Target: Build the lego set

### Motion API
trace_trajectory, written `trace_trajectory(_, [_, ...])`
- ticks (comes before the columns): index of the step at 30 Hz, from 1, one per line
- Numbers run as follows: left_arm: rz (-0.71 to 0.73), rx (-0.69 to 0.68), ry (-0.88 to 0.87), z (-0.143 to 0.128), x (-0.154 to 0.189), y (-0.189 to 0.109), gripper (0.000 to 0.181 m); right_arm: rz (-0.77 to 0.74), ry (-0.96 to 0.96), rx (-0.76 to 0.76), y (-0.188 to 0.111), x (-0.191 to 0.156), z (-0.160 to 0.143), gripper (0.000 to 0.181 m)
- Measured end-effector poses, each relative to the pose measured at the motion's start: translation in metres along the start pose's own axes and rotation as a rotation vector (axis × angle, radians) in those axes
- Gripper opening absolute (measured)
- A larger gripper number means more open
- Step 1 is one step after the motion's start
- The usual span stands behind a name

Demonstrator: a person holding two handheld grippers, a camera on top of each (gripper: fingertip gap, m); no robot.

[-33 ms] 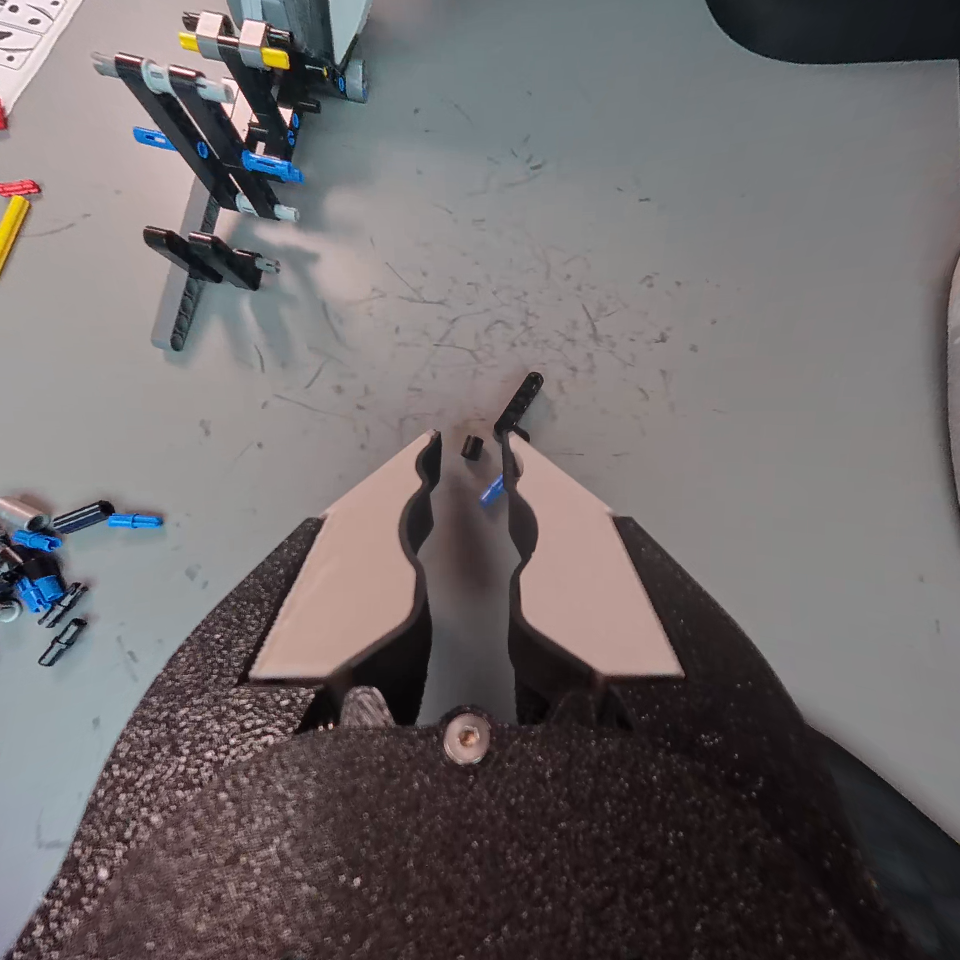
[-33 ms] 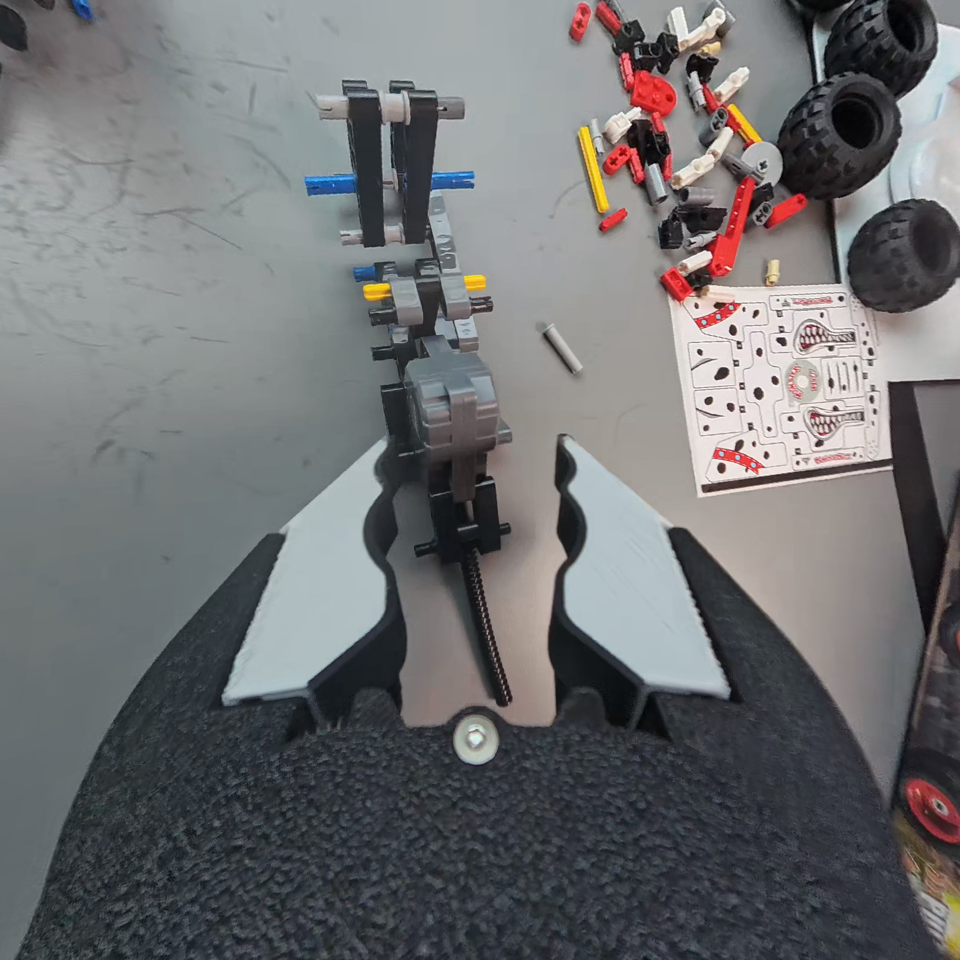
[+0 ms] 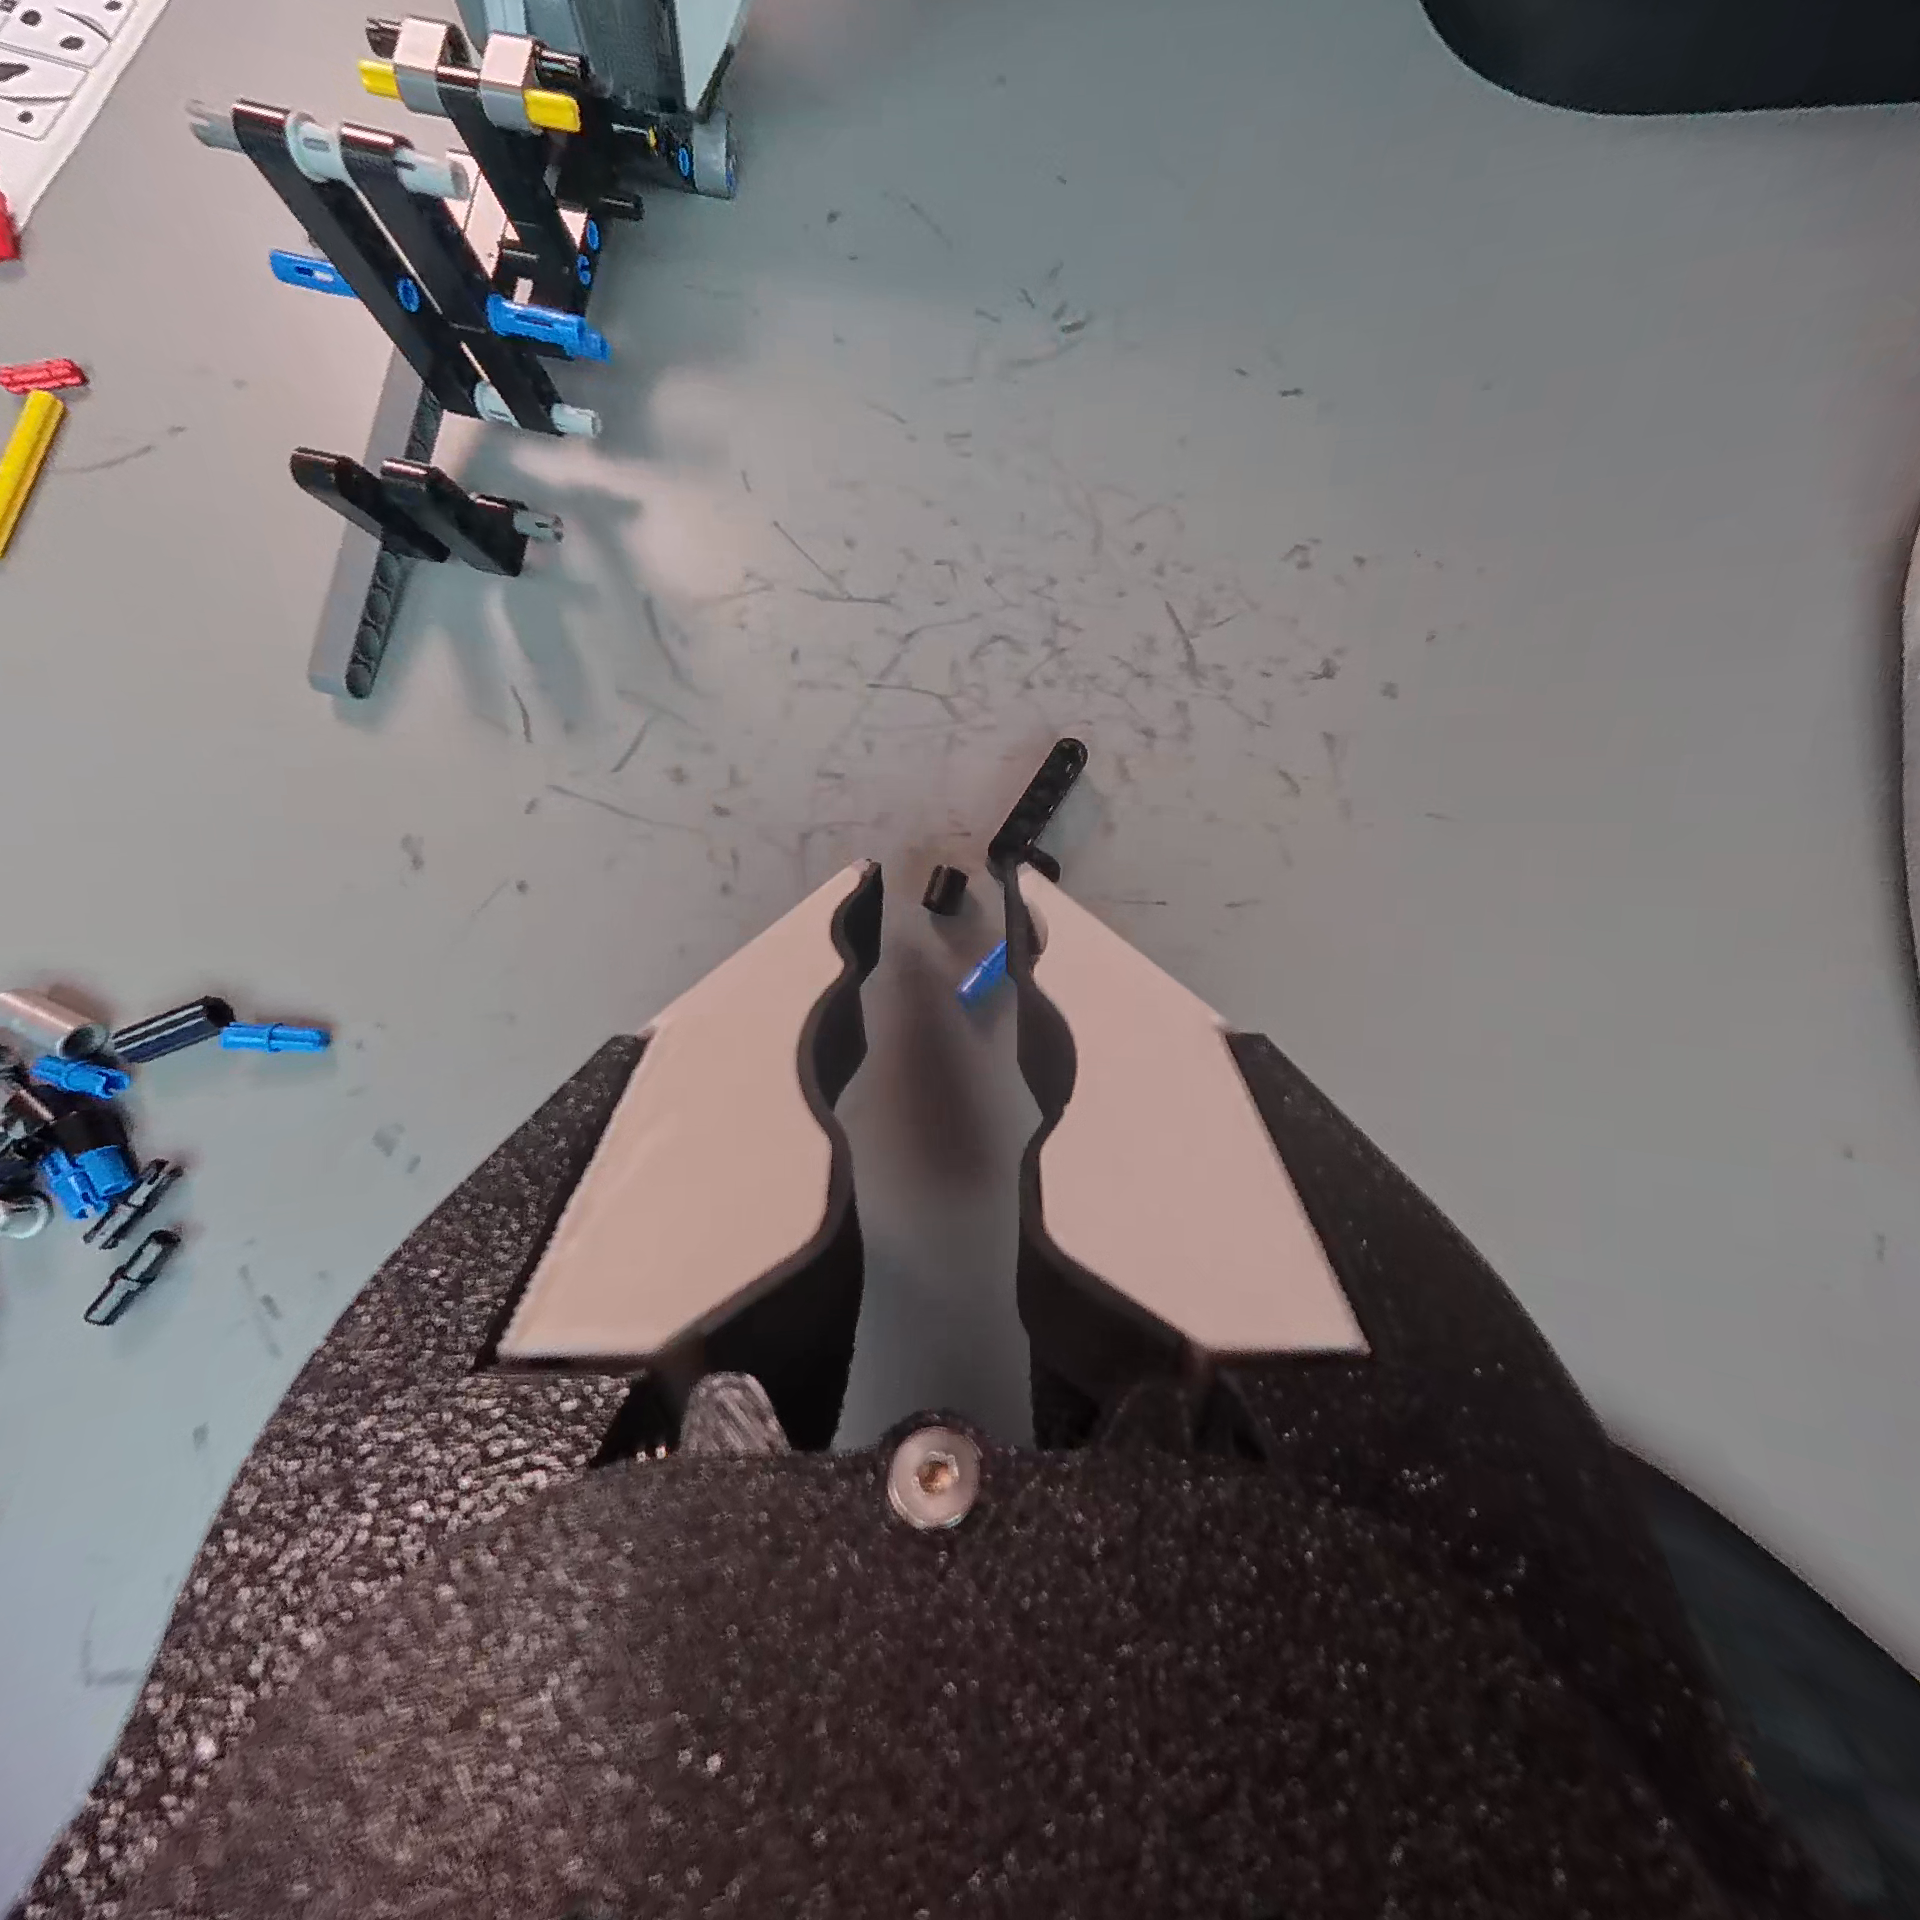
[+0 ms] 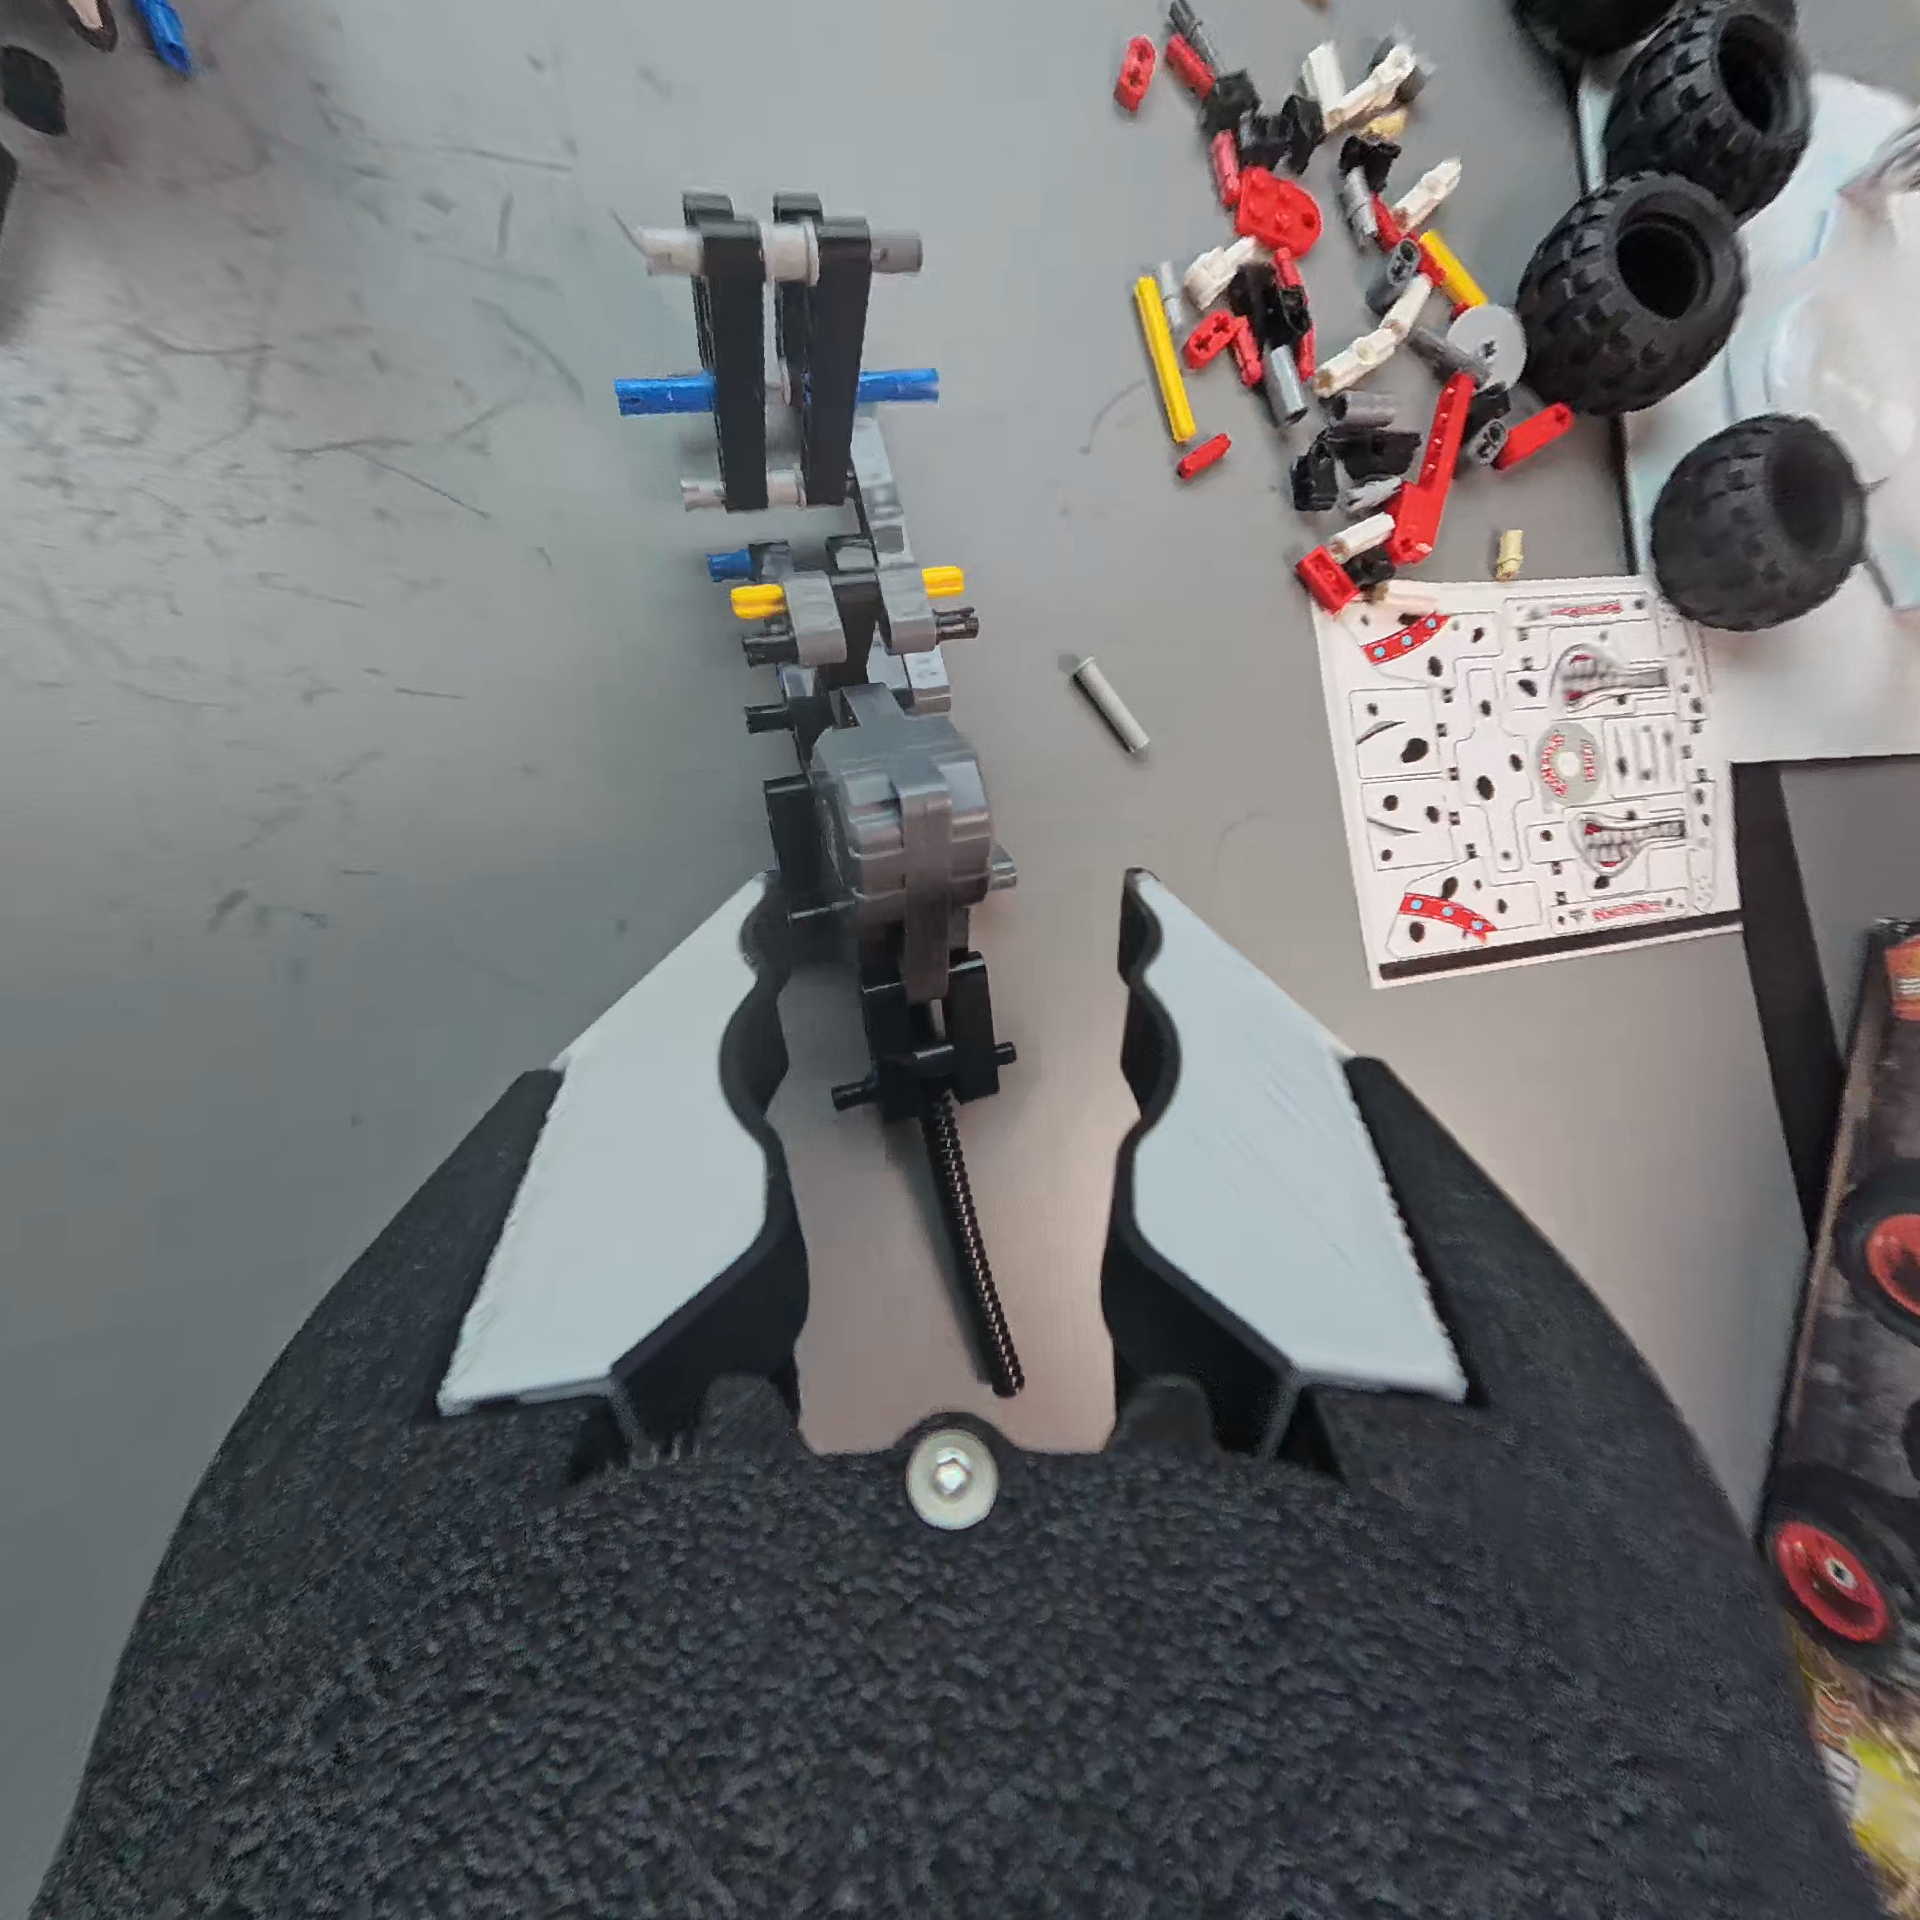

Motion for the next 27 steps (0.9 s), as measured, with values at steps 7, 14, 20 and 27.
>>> trace_trajectory(7, [-0.022, 0.022, 0.027, 0.007, 0.009, 0.0, 0.027, 0.009, -0.036, 0.285, -0.027, -0.075, 0.057, 0.043])
trace_trajectory(14, [0.032, -0.1, 0.097, 0.004, 0.014, 0.015, 0.016, 0.211, -0.064, 0.327, 0.001, -0.148, 0.069, 0.039])
trace_trajectory(20, [0.121, -0.099, -0.086, 0.015, 0.004, 0.025, 0.015, 0.191, -0.025, 0.321, 0.004, -0.144, 0.062, 0.03])
trace_trajectory(27, [0.101, -0.077, -0.248, 0.023, 0.003, 0.033, 0.021, 0.134, -0.044, 0.278, 0.007, -0.139, 0.053, 0.024])
Point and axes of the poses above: each gripper's, where its closed fingertips meet, y out along the fingers, z out of its top, x = y × z across the jaws, the point moved 1 cm from there along -y, back along the fingers, and after that the axes turned 1 degree about z, right-handed, at the moved point
